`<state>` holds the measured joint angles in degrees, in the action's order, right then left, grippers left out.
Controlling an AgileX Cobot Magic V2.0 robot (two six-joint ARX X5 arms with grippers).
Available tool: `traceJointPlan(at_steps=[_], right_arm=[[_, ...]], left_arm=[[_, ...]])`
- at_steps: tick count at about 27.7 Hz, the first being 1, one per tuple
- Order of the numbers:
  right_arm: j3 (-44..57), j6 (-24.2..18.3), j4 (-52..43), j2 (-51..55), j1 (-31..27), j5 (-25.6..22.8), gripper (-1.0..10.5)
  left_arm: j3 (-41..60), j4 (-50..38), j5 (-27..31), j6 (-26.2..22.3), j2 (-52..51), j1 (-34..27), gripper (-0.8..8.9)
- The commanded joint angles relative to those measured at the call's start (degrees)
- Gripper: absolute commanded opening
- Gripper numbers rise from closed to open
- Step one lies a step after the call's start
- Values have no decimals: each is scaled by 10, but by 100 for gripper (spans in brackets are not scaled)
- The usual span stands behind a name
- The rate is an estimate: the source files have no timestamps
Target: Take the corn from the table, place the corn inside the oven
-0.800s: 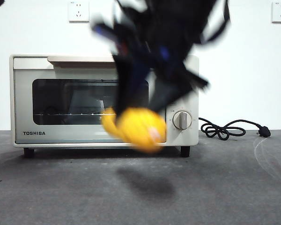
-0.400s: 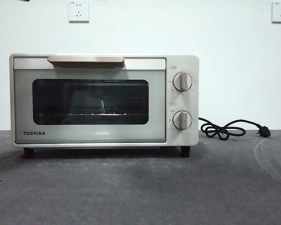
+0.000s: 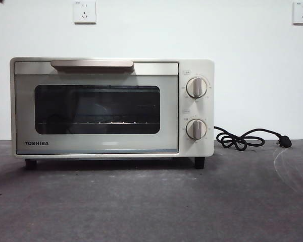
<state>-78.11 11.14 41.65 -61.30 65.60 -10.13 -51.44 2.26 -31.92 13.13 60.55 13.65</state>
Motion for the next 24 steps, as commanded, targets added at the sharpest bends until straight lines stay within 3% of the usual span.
traceJointPlan(at_steps=[1,13,24], right_arm=[[-1,-2,7,22,1,-11,-12],[-1,14,62,83,1,-64,-12],[-1,19,69,83,1,-64,-12]], left_arm=[[-4,-3,35,-3,25,20,-5],[-57,29,154,-85,113,84,-6],[-101,134,212,-144,165,108,-6]])
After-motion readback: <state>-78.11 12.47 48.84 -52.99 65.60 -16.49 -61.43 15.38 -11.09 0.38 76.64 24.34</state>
